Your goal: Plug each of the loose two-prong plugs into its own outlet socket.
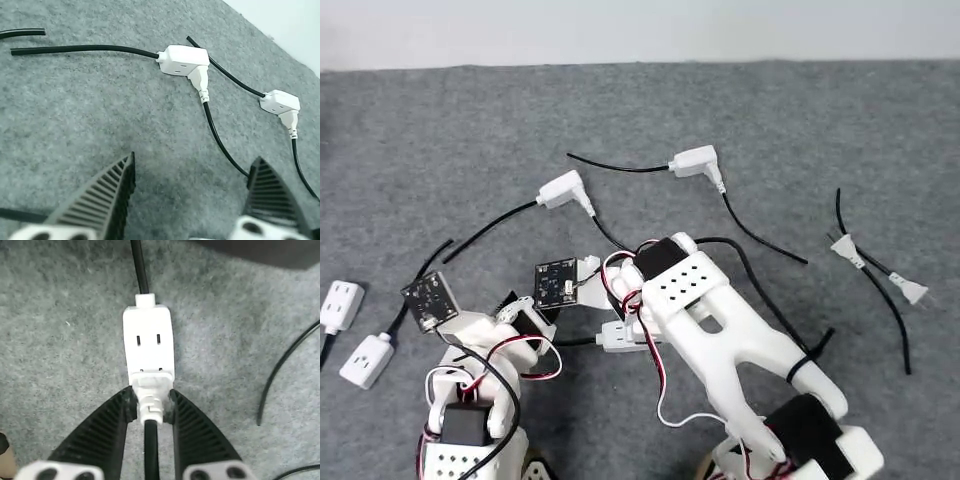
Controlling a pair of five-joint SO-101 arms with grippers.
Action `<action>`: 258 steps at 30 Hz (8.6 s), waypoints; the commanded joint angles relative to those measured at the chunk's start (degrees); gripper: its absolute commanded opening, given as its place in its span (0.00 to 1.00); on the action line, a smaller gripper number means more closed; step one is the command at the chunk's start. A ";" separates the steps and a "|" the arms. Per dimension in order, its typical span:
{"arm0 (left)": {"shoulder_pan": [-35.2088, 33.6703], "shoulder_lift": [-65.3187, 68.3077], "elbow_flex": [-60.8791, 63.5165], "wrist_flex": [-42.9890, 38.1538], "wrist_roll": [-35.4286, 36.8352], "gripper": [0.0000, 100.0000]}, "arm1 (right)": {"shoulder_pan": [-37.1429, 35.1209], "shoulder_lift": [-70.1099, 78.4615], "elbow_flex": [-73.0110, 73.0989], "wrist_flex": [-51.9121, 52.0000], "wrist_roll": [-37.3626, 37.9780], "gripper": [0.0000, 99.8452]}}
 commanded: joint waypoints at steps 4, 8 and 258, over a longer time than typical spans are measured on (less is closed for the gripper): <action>0.26 -0.35 -0.57 -0.18 -0.53 0.34 | 0.57 0.04 7.47 -7.52 0.44 0.01; 0.26 -0.35 -0.57 -0.18 -0.53 0.34 | 0.75 0.04 9.58 -8.92 0.44 0.01; -60.31 62.24 -28.79 -31.56 -126.51 0.32 | 39.52 -50.86 55.74 -31.60 -28.84 0.36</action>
